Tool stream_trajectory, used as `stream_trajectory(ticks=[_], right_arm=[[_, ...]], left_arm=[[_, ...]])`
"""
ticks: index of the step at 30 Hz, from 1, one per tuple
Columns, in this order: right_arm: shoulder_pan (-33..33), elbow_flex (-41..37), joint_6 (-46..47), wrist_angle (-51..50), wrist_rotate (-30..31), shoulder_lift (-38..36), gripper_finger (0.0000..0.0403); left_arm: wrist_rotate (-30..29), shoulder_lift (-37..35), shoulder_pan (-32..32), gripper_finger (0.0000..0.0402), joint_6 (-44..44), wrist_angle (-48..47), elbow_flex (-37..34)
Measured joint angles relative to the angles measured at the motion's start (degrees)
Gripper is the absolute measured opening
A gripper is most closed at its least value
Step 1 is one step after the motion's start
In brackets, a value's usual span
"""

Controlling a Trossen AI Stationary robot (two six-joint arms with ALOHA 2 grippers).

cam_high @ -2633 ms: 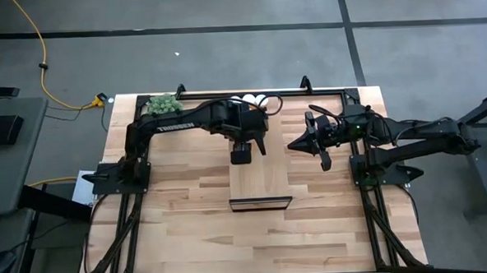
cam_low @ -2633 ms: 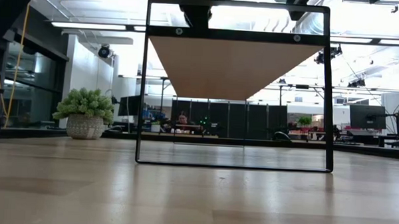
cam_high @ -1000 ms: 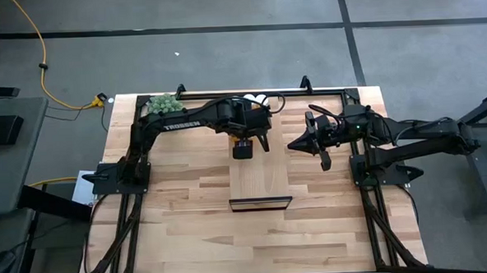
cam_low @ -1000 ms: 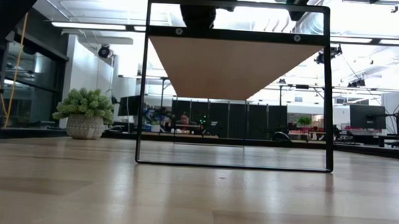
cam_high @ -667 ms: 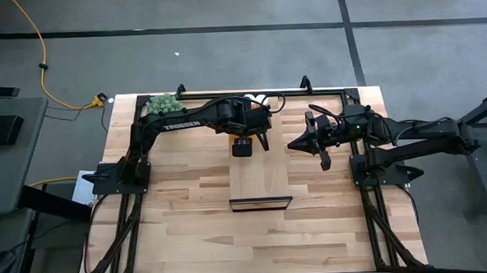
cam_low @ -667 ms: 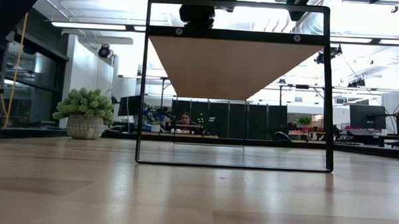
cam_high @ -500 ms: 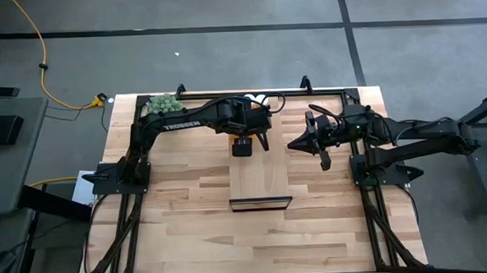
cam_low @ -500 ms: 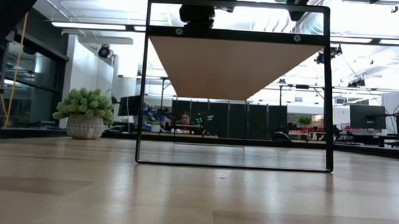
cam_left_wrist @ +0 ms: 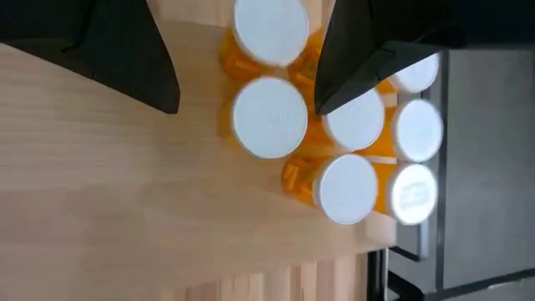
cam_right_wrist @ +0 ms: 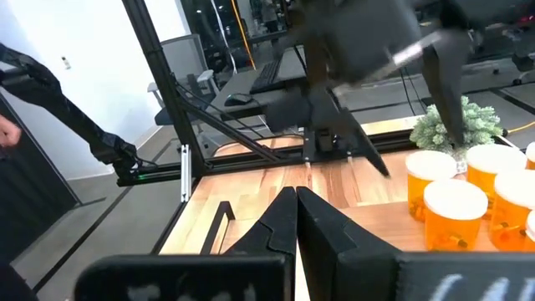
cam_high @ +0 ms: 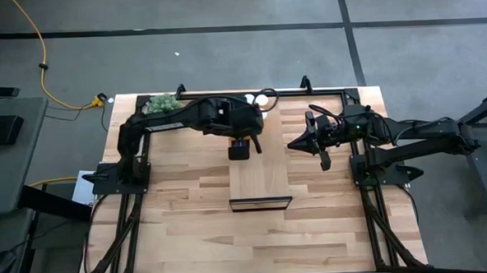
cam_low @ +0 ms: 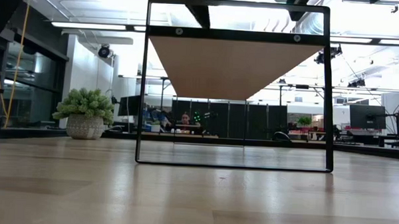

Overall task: Pick and place medicine bottles onto shelf by color
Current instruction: Return to Home Position

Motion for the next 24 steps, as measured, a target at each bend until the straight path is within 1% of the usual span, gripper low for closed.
stream_trajectory(ticks=[3,6,8,12,14,16,18,20,24], right_arm=[[0.00,-0.01,0.00,-0.02,0.00,-0.02,0.0000],[-0.01,-0.01,0.00,-0.01,0.00,-0.02,0.0000],[0.00,-0.01,0.00,-0.02,0.00,-0.02,0.0000],[0.00,-0.01,0.04,-0.02,0.00,-0.01,0.0000],[0.00,-0.01,0.28,-0.08,0.00,-0.02,0.0000],[0.00,-0.01,0.31,-0.16,0.02,-0.02,0.0000],[0.00,-0.01,0.42,-0.42,0.02,-0.02,0.0000],[0.00,-0.01,0.42,-0.43,0.00,-0.02,0.0000],[0.00,-0.01,0.43,-0.44,0.00,-0.02,0.0000]], left_arm=[[1.83,-2.51,-0.65,0.0268,-3.29,-0.11,0.69],[9.07,-6.73,-0.76,0.0268,-9.35,0.35,0.71],[12.59,-9.78,-0.83,0.0267,-12.73,1.38,0.74],[12.78,-15.44,-2.68,0.0257,-14.56,8.23,0.46],[12.51,-18.95,-4.24,0.0250,-14.58,14.17,-1.58],[12.48,-23.30,-5.74,0.0244,-14.59,20.46,-6.39],[11.69,-27.97,-7.48,0.0239,-15.13,27.29,-13.44],[9.91,-33.10,-9.12,0.0236,-16.48,34.56,-22.13],[6.06,-45.08,-12.06,0.0232,-20.03,51.11,-42.29]])
